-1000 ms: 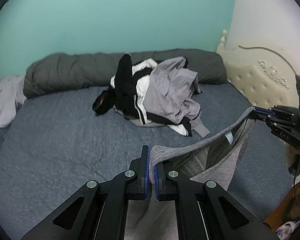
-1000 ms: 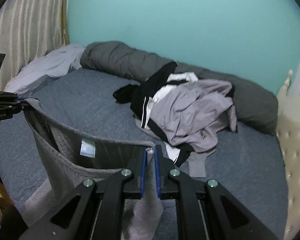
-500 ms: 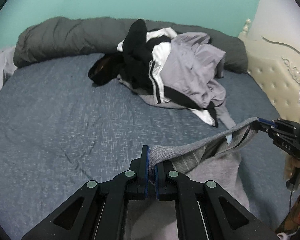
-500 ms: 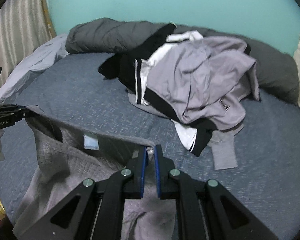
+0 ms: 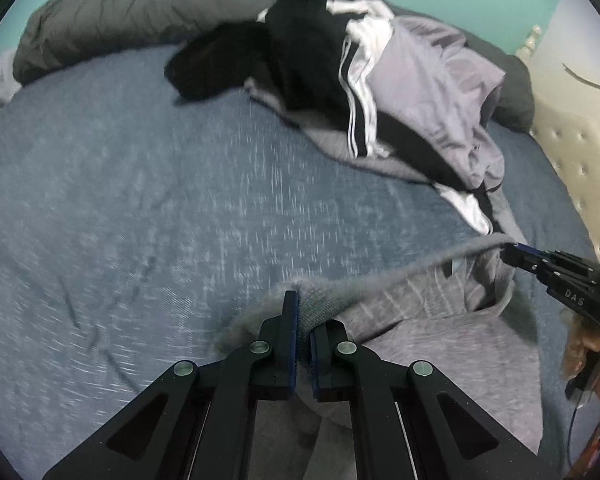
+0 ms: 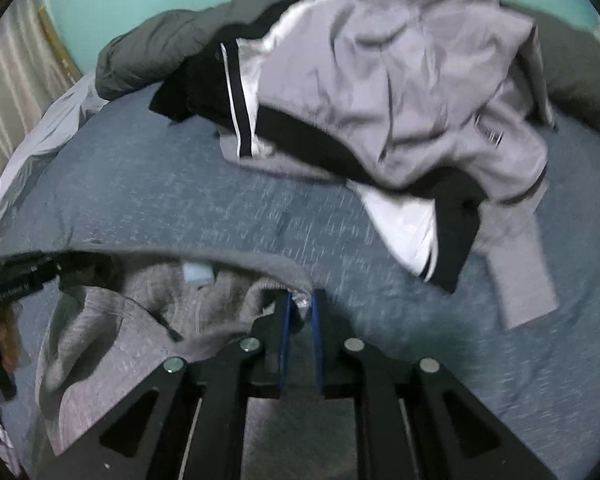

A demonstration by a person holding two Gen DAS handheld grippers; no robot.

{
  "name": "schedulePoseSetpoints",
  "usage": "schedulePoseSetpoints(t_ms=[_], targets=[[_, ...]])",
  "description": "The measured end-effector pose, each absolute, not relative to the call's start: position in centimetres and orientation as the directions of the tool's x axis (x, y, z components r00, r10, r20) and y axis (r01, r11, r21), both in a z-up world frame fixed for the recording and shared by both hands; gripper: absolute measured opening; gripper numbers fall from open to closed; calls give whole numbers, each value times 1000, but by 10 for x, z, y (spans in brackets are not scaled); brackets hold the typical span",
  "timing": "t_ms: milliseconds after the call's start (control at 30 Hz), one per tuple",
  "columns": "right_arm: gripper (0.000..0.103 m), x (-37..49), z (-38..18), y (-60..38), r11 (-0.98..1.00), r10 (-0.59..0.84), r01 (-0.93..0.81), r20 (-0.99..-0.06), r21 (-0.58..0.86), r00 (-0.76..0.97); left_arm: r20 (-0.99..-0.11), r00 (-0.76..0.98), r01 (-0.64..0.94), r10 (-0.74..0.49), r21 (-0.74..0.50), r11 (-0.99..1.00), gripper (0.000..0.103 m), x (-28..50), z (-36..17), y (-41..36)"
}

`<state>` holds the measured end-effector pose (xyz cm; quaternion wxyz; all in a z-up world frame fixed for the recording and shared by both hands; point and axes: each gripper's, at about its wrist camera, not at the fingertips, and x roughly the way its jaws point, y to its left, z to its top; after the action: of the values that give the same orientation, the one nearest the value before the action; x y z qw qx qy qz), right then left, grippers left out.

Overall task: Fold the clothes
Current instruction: 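Lower the grey sweatshirt onto the bed and open both tools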

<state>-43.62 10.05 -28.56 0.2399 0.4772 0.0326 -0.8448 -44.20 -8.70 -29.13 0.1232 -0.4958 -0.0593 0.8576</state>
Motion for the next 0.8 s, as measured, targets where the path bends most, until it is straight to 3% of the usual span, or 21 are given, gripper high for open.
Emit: schedulePoseSetpoints(t_ms=[67,133,167,200,233,367,533,800], targets=[[14,-435,-292,101,-885,-374,431,-823,179,-427,-833,-473,-156,289,-244,-957,6,-443,-298,-86],[35,-434,-289,108,-896,-371,404,-812,184,-451,-821,-477,-152,313,-274,-950,7,-441,-298,-89],[41,-433,-285,116,-901,-379,383,-800,204,-465,-813,-484,-145,324,-290,-946,11,-439,-295,-92],[53,-432,-283,124,-899,-399,369,-787,236,-470,-802,-492,-133,338,-315,-940,15,-436,-291,-97],[57,-431,-279,133,-896,-419,353,-776,270,-470,-794,-495,-126,353,-336,-933,28,-434,-288,-101],[57,-417,-265,167,-882,-468,312,-746,354,-475,-757,-528,-142,384,-368,-919,32,-416,-265,-116],[57,-387,-269,198,-892,-446,303,-768,336,-461,-738,-570,-147,361,-341,-928,34,-378,-248,-139],[55,-344,-307,225,-880,-473,243,-794,408,-381,-770,-553,-97,320,-322,-942,34,-317,-285,-162]])
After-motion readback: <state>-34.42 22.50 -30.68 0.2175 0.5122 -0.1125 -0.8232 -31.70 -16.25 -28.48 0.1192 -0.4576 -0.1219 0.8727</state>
